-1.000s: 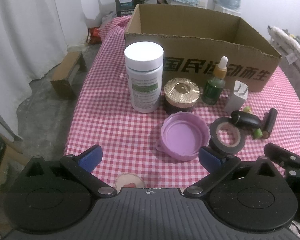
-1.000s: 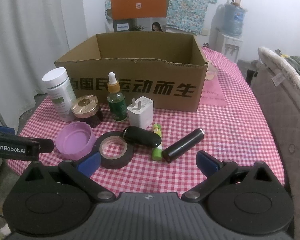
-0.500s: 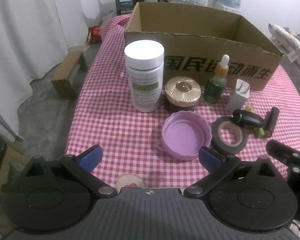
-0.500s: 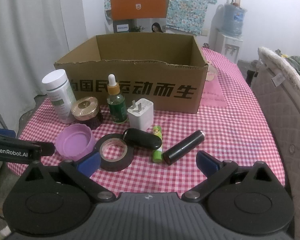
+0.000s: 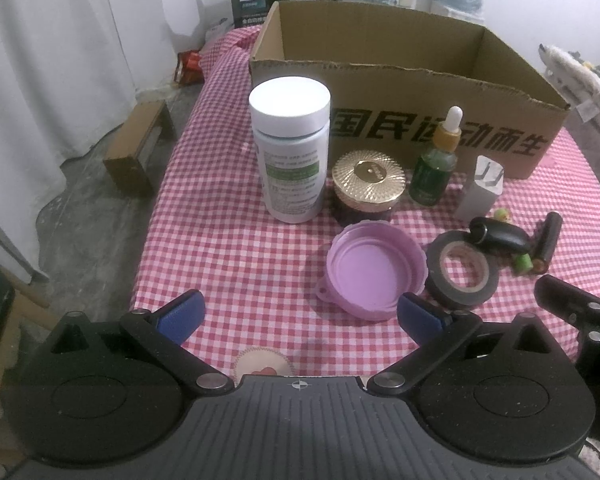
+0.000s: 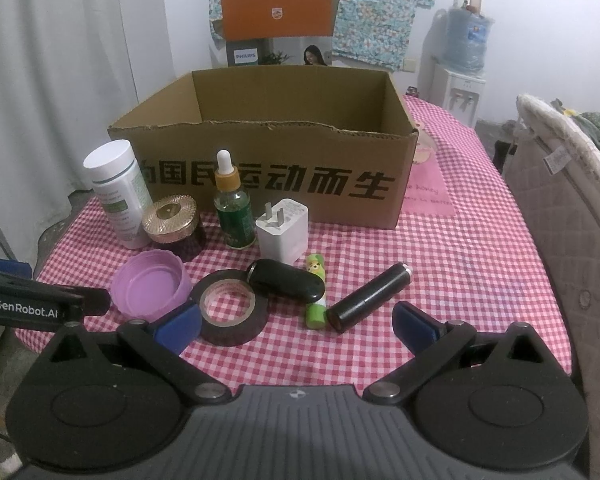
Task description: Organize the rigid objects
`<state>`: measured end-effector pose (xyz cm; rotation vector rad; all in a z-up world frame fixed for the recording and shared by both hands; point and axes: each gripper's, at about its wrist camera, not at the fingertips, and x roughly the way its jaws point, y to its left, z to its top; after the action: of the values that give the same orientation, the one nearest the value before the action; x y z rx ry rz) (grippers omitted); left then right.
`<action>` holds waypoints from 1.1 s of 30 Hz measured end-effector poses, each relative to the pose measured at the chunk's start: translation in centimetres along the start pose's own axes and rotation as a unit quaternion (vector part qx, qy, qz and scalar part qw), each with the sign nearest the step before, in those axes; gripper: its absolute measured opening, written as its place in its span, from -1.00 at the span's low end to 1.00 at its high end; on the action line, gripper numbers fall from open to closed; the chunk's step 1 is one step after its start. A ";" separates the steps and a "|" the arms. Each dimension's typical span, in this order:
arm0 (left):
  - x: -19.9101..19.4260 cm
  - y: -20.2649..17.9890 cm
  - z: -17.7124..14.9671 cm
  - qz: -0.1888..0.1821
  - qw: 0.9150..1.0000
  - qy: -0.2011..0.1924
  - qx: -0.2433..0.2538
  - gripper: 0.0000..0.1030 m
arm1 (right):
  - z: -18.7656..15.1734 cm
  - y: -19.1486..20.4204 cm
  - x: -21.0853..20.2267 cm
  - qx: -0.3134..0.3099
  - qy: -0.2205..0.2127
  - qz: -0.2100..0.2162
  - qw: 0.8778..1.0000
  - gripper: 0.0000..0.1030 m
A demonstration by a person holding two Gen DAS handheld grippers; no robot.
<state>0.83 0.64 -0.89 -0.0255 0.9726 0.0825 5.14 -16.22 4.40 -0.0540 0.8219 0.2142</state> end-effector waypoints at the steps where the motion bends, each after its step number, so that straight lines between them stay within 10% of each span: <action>1: 0.1 -0.1 0.1 0.000 1.000 0.001 0.001 1.00 | 0.0 0.0 0.0 0.000 0.000 0.000 1.000 1.00; 21: -0.2 -2.8 1.3 -0.051 0.996 -0.046 0.055 1.00 | 0.3 -2.2 0.9 0.031 -0.010 0.017 0.999 1.00; 33: -1.1 -9.3 3.8 -0.180 0.959 -0.105 0.194 0.82 | 2.6 -10.1 2.4 0.122 -0.028 0.033 0.992 0.72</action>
<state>4.06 -8.50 2.01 0.1644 0.7457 -0.4335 10.68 -25.39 4.05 0.2088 0.7890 0.1751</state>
